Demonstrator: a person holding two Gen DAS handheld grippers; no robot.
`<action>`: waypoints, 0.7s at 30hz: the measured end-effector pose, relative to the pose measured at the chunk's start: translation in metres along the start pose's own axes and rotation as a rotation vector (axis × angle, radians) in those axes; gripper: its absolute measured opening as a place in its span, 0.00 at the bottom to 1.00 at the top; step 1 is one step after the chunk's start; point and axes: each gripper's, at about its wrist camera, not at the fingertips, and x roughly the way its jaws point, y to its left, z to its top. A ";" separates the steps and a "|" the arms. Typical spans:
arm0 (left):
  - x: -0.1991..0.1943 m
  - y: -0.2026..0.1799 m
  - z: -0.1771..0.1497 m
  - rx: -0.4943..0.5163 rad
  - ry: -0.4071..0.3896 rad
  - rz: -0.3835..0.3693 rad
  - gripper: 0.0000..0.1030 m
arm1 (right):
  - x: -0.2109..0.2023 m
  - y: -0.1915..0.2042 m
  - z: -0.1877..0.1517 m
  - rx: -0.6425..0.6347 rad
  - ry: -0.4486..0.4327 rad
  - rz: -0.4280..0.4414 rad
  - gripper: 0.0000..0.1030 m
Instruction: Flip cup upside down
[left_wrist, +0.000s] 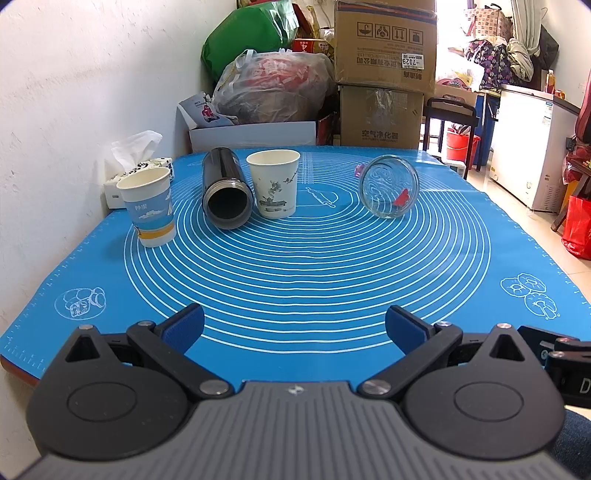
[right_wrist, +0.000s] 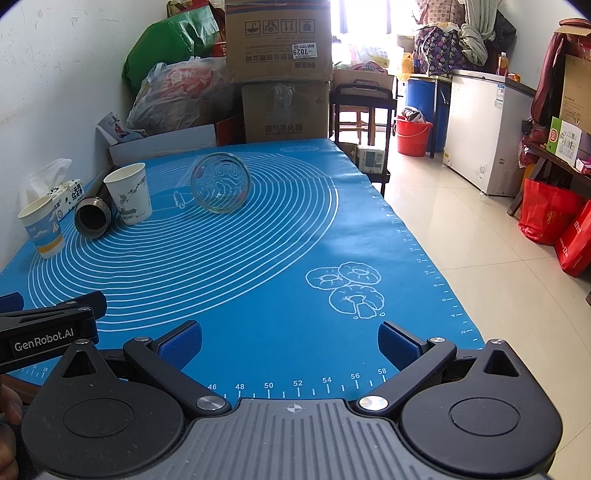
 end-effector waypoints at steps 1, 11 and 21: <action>0.000 0.001 0.000 0.000 0.000 0.000 1.00 | 0.000 0.000 0.000 0.000 0.000 0.000 1.00; 0.001 -0.002 -0.001 -0.001 0.001 0.000 1.00 | 0.000 -0.001 0.000 0.002 0.001 0.002 1.00; 0.003 -0.006 -0.004 -0.001 0.002 -0.003 1.00 | 0.000 -0.002 0.002 0.005 0.004 0.003 1.00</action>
